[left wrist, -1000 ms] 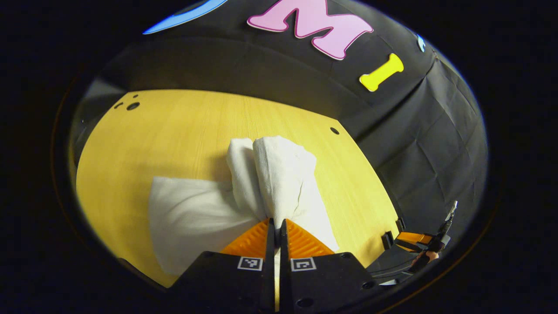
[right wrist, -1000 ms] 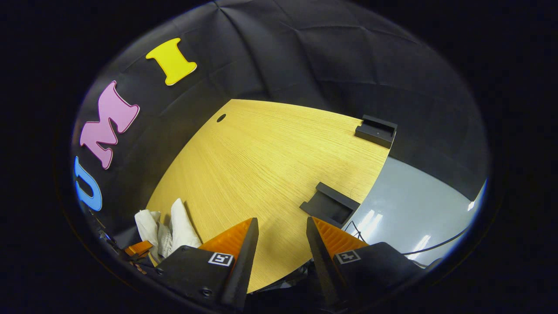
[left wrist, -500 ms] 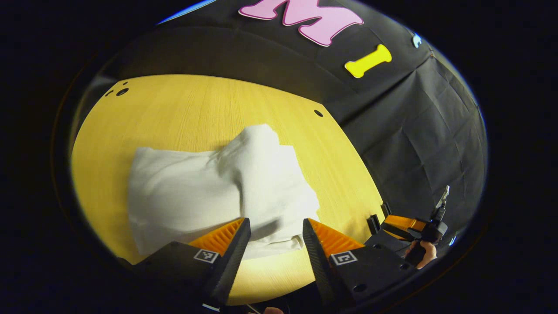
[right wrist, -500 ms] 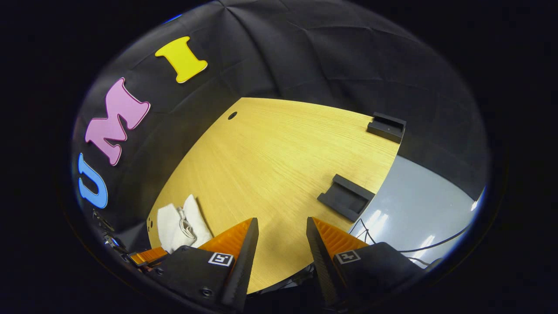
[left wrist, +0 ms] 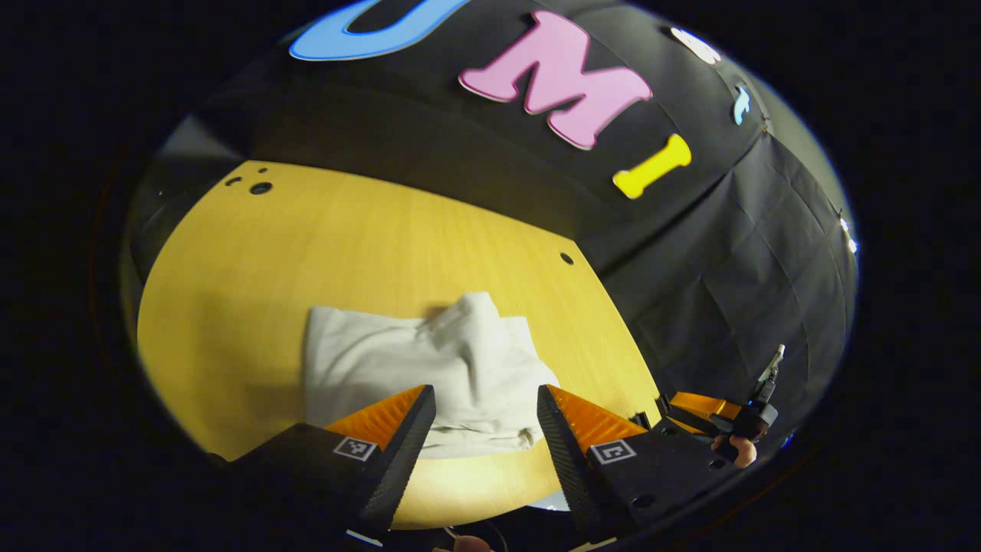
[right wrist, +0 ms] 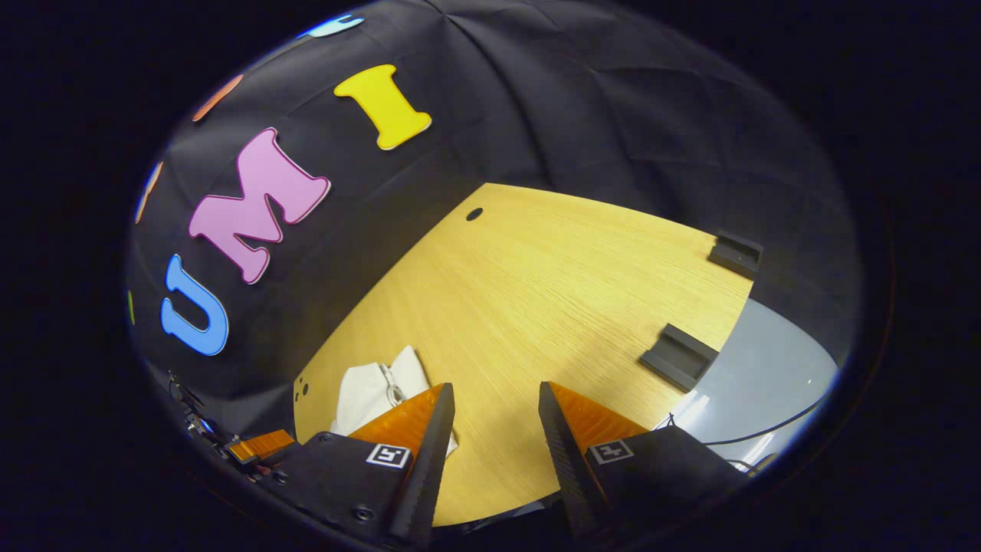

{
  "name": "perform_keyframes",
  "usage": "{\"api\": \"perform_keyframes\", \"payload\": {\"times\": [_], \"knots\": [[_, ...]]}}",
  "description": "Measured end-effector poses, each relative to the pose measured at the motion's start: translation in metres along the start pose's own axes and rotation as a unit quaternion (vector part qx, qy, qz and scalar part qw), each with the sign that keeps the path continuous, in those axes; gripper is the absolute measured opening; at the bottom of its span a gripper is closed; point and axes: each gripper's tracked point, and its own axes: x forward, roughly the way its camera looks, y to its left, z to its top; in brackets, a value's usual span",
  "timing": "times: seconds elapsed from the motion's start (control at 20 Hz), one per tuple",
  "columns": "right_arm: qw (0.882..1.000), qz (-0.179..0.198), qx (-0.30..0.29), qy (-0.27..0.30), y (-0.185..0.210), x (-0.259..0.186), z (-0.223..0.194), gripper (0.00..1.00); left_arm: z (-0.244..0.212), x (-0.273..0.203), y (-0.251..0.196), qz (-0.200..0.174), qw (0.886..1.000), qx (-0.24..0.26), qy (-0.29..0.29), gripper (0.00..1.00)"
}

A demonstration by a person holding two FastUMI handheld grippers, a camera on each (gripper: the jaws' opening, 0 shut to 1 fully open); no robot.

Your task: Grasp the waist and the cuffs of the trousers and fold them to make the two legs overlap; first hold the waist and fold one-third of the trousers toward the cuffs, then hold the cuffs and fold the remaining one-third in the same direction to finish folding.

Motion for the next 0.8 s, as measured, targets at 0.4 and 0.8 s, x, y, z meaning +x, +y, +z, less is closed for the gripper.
{"api": "perform_keyframes", "payload": {"times": [0.4, 0.8], "knots": [[0.997, 0.069, -0.015, 0.008, 0.081, 0.01, 0.007, 0.69, 0.059, -0.067, 0.073, 0.077, 0.991, -0.027, -0.106, 0.86], [0.993, 0.102, -0.056, 0.022, 0.128, 0.025, -0.006, 0.69, 0.058, -0.083, 0.099, 0.099, 0.985, -0.058, -0.125, 0.86]]}}
